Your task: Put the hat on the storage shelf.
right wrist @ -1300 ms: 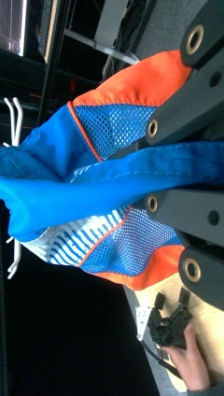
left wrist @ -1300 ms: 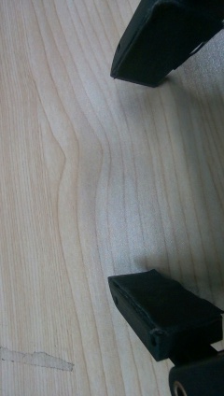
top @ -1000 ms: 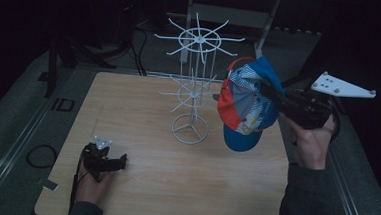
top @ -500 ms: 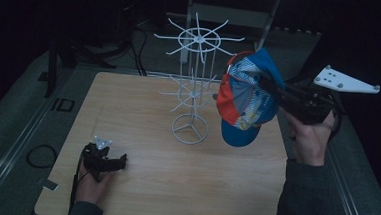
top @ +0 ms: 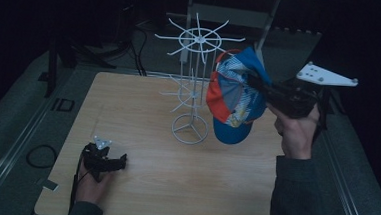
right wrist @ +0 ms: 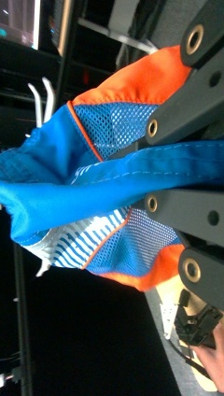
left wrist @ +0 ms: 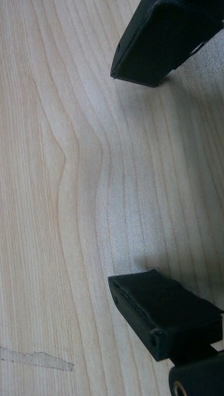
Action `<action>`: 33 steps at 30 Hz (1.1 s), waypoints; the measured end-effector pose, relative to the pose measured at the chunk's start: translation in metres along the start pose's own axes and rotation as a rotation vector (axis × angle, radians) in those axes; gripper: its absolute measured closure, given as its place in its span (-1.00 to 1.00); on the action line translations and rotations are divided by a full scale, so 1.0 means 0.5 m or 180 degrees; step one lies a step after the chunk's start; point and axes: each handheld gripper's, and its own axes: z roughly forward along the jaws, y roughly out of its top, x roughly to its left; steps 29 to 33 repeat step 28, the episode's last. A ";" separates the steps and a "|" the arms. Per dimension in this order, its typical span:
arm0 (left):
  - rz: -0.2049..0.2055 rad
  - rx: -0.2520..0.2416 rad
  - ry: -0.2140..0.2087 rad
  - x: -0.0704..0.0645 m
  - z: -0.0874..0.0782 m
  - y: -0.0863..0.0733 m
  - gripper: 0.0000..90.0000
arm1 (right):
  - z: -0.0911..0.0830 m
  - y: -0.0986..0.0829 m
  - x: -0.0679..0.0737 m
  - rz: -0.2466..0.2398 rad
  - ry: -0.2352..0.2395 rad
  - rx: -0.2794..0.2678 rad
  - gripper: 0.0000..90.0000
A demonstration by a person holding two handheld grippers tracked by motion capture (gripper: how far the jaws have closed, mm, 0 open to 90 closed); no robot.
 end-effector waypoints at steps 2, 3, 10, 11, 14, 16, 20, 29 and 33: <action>0.0002 0.0001 -0.0001 0.000 0.000 0.000 -0.91 | 0.017 -0.008 0.003 -0.0008 0.0009 0.0088 0.94; 0.0011 0.0012 -0.0005 0.000 -0.001 0.000 -0.91 | 0.024 -0.011 0.004 -0.0020 0.0015 0.0130 0.91; 0.0014 0.0014 -0.0009 0.000 -0.001 0.000 -0.91 | 0.041 -0.033 -0.001 0.0082 0.0062 0.0489 0.04; 0.0012 0.0009 -0.0008 0.000 0.000 0.000 -0.91 | 0.041 -0.035 0.000 0.0070 0.0035 0.0515 -0.07; 0.0017 0.0016 -0.0010 0.000 -0.001 0.000 -0.91 | 0.041 -0.040 0.002 0.0047 -0.0029 0.0579 -0.23; 0.0021 0.0022 -0.0009 0.000 -0.001 0.000 -0.91 | 0.042 -0.047 0.004 0.0025 -0.0143 0.0680 -0.41; 0.0020 0.0024 -0.0009 0.000 -0.001 0.000 -0.91 | 0.040 -0.062 0.001 0.0060 -0.0188 0.0707 -0.50; 0.0011 0.0018 -0.0009 0.000 0.000 0.001 -0.91 | 0.039 -0.100 -0.006 0.0173 -0.0142 0.0760 -0.54; 0.0011 0.0018 -0.0009 0.000 0.000 0.001 -0.91 | 0.039 -0.100 -0.006 0.0173 -0.0142 0.0760 -0.54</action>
